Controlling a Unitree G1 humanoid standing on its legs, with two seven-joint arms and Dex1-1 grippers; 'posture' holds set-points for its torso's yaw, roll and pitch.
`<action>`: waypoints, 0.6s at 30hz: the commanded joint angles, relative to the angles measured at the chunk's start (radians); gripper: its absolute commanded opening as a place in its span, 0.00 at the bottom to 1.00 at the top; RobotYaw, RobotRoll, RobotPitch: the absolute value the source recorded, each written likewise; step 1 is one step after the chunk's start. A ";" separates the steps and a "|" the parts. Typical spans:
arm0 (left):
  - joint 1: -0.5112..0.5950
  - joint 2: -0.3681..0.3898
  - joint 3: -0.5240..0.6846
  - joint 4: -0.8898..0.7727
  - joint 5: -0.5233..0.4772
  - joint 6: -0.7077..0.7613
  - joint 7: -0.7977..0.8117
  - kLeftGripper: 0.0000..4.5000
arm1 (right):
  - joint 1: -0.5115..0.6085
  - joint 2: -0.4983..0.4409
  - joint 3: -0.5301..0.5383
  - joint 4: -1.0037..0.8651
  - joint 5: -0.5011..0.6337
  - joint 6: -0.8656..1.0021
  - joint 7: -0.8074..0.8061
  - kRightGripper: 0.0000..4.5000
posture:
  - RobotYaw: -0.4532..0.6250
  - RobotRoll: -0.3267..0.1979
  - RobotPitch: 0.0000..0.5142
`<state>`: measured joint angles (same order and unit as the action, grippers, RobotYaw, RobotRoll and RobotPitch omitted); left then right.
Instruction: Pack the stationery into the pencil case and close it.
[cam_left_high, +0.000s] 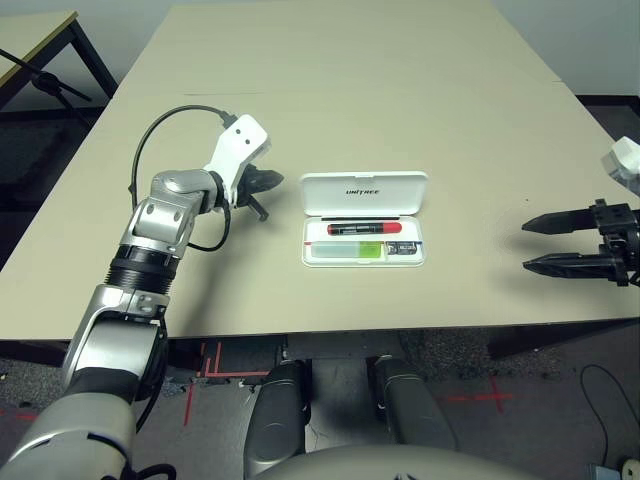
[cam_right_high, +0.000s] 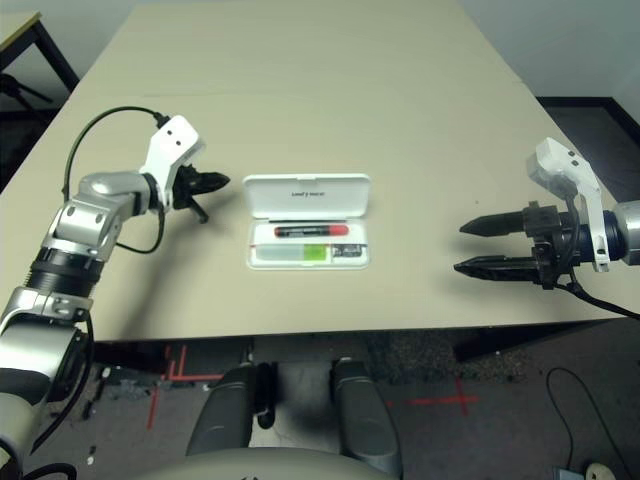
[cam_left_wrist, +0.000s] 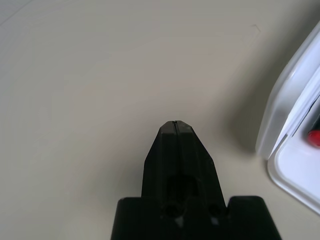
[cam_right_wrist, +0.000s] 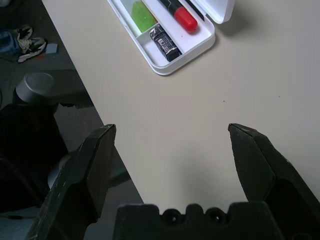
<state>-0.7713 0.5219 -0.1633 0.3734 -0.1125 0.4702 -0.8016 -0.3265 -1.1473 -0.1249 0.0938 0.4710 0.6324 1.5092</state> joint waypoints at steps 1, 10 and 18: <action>-0.023 -0.023 -0.005 0.021 0.013 -0.014 -0.003 0.00 | -0.004 0.001 0.013 -0.012 0.004 -0.001 -0.004 1.00 | 0.32 0.62 0.23; -0.019 -0.045 -0.010 -0.025 -0.006 0.010 -0.050 0.00 | -0.008 0.004 0.025 -0.008 -0.005 -0.012 -0.005 1.00 | 0.32 0.62 0.22; 0.008 -0.006 -0.087 -0.128 0.027 0.035 -0.145 0.00 | -0.012 0.010 0.037 -0.004 -0.007 -0.021 -0.009 1.00 | 0.33 0.62 0.22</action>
<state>-0.7781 0.5061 -0.2152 0.2772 -0.1056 0.4935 -0.9160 -0.3340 -1.1396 -0.0955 0.0904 0.4683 0.6202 1.5041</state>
